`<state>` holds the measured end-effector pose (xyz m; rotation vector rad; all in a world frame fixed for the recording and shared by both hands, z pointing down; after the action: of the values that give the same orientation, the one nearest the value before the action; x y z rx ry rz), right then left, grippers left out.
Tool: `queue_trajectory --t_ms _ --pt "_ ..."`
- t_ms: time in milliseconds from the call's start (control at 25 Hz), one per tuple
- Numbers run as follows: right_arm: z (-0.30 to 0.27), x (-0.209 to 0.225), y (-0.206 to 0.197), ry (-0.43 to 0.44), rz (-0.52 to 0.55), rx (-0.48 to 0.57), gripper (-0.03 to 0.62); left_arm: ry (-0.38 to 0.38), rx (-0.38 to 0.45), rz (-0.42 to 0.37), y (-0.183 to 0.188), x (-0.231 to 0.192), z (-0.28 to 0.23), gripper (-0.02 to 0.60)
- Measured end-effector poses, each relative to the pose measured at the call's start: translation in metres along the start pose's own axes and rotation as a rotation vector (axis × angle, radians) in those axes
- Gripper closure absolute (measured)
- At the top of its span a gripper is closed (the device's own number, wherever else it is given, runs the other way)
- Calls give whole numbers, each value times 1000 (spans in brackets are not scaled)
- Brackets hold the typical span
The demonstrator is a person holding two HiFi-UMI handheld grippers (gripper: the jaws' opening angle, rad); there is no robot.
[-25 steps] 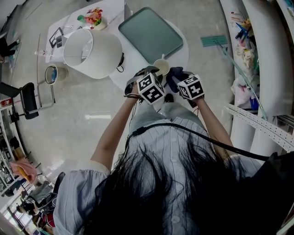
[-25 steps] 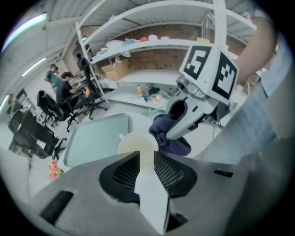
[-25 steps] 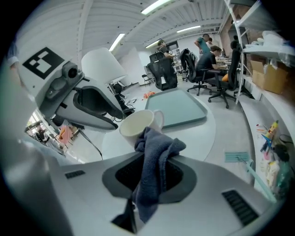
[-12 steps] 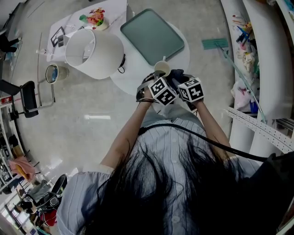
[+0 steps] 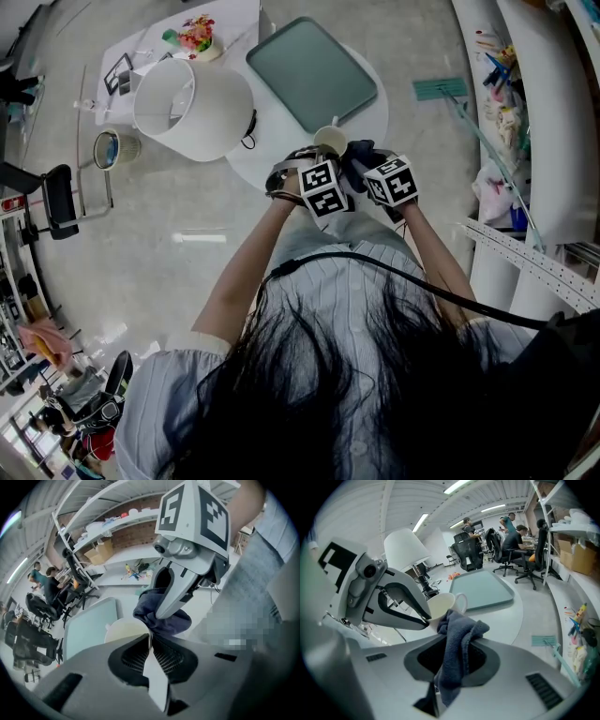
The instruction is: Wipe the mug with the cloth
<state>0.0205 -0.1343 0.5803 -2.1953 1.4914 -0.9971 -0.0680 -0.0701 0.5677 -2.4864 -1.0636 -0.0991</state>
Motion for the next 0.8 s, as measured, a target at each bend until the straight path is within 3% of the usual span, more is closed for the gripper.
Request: queue_trajectory --t_ms 280,560,680,800 --pt "-4 3 13 14 87 -40 508 -125 -4 -218 -13 -5 6 541" --pt "-10 4 31 41 241 -121 508 -168 -83 -540 -23 -5 11 540" --pt "-11 7 43 34 311 -150 508 -178 -93 -610 -24 -6 11 540" --pt "-12 5 52 36 402 -198 508 -188 -90 -629 -24 -6 10 540"
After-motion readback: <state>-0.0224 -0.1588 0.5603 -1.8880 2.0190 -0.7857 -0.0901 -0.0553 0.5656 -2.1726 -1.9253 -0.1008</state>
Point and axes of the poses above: the fingertips, and each gripper's own axes: z backward along the fingers, x to its right, y out of its top, the point moved 8 cm from there along z, backward along the fingers, and after that the axes turned 4 degrees about y, right-handed, at the moved point
